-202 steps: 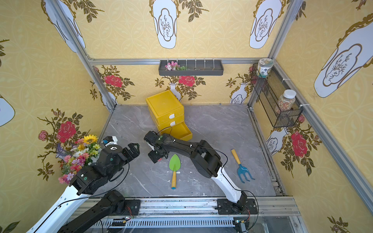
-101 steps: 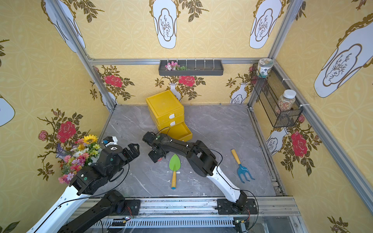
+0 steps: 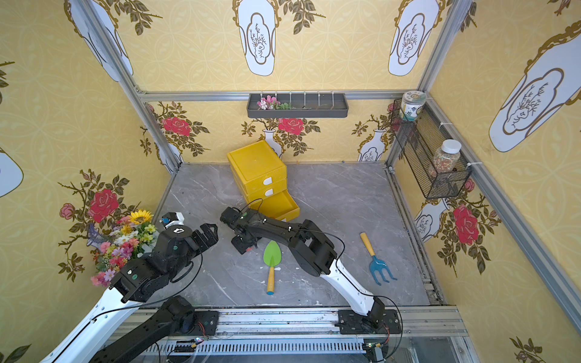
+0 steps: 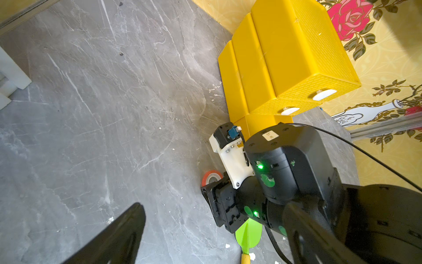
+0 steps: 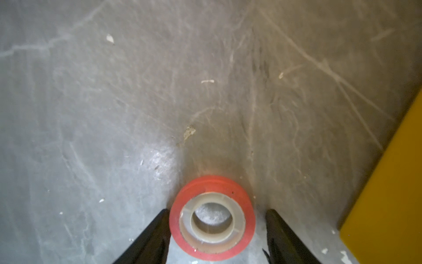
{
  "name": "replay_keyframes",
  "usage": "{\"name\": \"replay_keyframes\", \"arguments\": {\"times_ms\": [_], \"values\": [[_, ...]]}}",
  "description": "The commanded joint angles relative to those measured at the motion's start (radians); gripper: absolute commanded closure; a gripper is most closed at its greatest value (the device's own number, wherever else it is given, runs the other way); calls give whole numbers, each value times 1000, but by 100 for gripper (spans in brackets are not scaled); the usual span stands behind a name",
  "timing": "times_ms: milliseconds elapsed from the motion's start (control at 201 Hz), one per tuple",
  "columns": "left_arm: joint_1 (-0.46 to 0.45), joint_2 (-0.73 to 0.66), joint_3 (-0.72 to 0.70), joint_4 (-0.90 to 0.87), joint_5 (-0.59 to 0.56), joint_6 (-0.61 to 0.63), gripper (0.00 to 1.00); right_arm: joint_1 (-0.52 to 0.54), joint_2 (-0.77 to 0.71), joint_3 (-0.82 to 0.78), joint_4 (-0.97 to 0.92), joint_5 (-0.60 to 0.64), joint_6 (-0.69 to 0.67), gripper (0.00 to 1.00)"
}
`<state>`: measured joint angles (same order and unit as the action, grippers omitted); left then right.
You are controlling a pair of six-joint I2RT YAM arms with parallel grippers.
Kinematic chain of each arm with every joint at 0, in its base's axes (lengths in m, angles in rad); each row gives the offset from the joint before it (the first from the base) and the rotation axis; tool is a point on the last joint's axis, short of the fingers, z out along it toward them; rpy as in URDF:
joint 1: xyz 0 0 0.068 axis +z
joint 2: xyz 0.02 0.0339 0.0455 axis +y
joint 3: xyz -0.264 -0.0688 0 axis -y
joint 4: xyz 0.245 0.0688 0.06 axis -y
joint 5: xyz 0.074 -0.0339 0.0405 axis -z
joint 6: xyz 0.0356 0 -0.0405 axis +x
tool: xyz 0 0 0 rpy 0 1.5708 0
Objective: Place the transparent tape into the drawer according to color
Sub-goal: Pick up the tape at the center of the board.
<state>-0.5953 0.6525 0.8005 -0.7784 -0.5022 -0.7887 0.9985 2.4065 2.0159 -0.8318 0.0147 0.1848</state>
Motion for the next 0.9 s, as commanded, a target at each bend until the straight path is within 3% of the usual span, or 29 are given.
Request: {"name": "replay_keyframes", "arguments": {"times_ms": [0, 403, 891], "values": [[0, 4, -2, 6, -7, 6, 0, 2, -3, -15, -14, -38, 0, 36], [0, 18, -3, 10, -2, 6, 0, -9, -69, -97, 76, -158, 12, 44], [0, 27, -6, 13, 7, 6, 0, -17, -212, -220, 143, -191, 39, 45]]}}
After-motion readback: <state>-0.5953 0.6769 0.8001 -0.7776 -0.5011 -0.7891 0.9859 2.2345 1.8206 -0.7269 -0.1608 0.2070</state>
